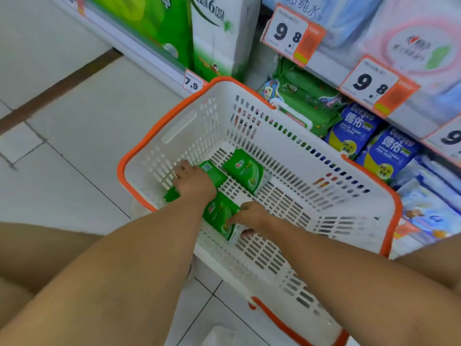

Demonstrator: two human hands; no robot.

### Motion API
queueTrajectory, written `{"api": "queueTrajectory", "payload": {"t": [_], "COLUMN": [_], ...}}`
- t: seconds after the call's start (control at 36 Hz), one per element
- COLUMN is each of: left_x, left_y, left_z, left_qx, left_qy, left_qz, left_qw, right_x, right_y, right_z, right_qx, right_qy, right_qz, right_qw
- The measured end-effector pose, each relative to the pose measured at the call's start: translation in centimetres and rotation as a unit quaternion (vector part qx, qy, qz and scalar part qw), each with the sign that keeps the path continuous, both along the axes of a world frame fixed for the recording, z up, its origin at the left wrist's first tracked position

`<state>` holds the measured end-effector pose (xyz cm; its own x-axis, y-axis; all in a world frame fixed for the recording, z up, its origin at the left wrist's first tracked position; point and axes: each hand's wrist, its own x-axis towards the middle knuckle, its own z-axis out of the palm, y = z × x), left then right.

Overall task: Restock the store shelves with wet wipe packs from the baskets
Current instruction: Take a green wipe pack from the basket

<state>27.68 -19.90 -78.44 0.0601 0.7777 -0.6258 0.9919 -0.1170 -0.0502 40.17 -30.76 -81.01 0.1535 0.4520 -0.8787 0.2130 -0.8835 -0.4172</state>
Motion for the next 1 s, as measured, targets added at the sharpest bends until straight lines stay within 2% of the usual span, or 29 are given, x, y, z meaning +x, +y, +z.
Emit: {"api": "queueTrajectory", "payload": {"t": [0.08,0.17,0.25,0.28,0.31,0.36,0.39,0.44,0.5,0.56,0.67,0.75,0.81,0.83,0.92,1.0], "left_x": [0.1,0.1,0.6,0.8,1.0,0.9,0.6,0.2,0.0,0.1,0.4,1.5,2.2,2.4,2.4,2.0], "left_y": [0.4,0.2,0.1,0.3,0.7,1.3,1.5,1.7,1.5,1.4,1.8,1.8,1.2,0.9,0.2,0.5], "left_z": [0.3,0.4,1.6,2.1,2.7,3.9,4.5,5.3,6.2,6.8,6.6,5.8,4.8,4.2,3.3,2.3], "left_qx": [-0.011,0.007,0.012,-0.026,-0.089,-0.252,-0.318,-0.411,-0.452,-0.454,-0.387,-0.272,-0.218,-0.195,-0.190,-0.173], "left_qy": [0.024,0.003,-0.115,-0.178,-0.240,-0.324,-0.350,-0.369,-0.358,-0.362,-0.482,-0.549,-0.579,-0.580,-0.540,-0.539], "left_qz": [-0.010,-0.022,0.056,0.116,0.189,0.327,0.360,0.361,0.329,0.319,0.375,0.348,0.365,0.366,0.314,0.338], "left_qw": [1.000,1.000,0.992,0.977,0.948,0.851,0.804,0.751,0.747,0.749,0.691,0.710,0.696,0.701,0.758,0.752], "right_x": [3.0,5.6,6.8,7.1,7.3,7.5,7.6,7.7,7.8,7.7,7.1,6.6,6.2,5.9,5.4,5.4], "right_y": [0.0,-0.7,-1.3,-1.4,-1.3,-0.7,-0.3,0.4,0.9,1.3,1.7,2.0,2.3,2.4,2.7,3.0], "right_z": [1.1,1.6,2.0,2.2,2.3,2.7,3.0,3.7,4.4,5.0,5.9,5.5,5.4,5.5,5.2,4.8], "right_qx": [-0.020,0.031,0.078,0.090,0.101,0.125,0.139,0.162,0.172,0.173,0.155,0.161,0.146,0.136,0.102,0.097], "right_qy": [0.092,0.169,0.237,0.257,0.267,0.277,0.280,0.285,0.282,0.282,0.264,0.281,0.273,0.260,0.228,0.238], "right_qz": [-0.160,-0.299,-0.391,-0.408,-0.415,-0.411,-0.407,-0.403,-0.399,-0.386,-0.348,-0.321,-0.239,-0.185,-0.087,-0.112], "right_qw": [0.983,0.939,0.886,0.871,0.864,0.860,0.858,0.855,0.855,0.861,0.886,0.890,0.921,0.938,0.964,0.960]}}
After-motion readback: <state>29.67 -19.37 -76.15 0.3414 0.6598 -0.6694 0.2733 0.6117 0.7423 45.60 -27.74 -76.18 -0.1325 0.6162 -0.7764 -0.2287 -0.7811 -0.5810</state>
